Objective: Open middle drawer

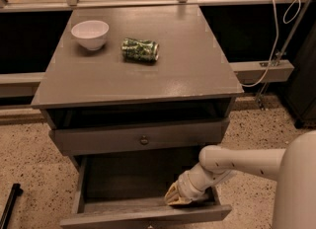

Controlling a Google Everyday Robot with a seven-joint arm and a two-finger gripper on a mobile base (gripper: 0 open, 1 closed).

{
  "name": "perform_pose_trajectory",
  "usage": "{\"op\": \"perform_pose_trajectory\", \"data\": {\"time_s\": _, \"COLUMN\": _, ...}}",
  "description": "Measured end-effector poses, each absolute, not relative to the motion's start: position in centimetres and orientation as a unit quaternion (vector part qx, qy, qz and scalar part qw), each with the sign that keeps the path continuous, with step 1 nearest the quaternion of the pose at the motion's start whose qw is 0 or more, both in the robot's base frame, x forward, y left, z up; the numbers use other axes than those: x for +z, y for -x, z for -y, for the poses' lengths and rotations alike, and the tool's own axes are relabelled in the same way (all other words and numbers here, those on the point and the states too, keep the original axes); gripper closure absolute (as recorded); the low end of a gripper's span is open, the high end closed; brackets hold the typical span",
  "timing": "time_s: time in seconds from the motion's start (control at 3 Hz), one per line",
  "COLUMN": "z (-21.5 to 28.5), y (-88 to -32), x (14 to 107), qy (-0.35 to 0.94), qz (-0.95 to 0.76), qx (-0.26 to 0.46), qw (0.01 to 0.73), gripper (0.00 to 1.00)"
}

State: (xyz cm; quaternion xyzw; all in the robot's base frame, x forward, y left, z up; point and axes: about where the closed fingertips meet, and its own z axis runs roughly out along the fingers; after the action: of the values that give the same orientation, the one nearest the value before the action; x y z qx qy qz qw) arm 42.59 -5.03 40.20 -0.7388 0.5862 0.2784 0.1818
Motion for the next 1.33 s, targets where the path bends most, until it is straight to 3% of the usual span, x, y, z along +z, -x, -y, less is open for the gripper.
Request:
{"op": "perform_pose_trajectory", "data": {"time_s": 0.33, "z": 4.9, "y": -42.3, "x": 40.7, "qy": 0.738, "qz": -0.583, "qx": 0.284, "qw": 0.184, "gripper": 1.0}}
{"op": "perform_pose_trajectory", "data": {"time_s": 1.0, "z": 5.7, "y": -44.6, "x": 42.5, "qy": 0.742, "qz": -0.576, "qx": 0.228, "qw": 0.256, "gripper": 1.0}}
{"op": "perform_pose_trajectory", "data": {"time_s": 1.33, "z": 3.5, "y": -45.7, "x": 42.8, "qy": 0.762, "qz": -0.547, "qx": 0.205, "qw": 0.279, "gripper": 1.0}}
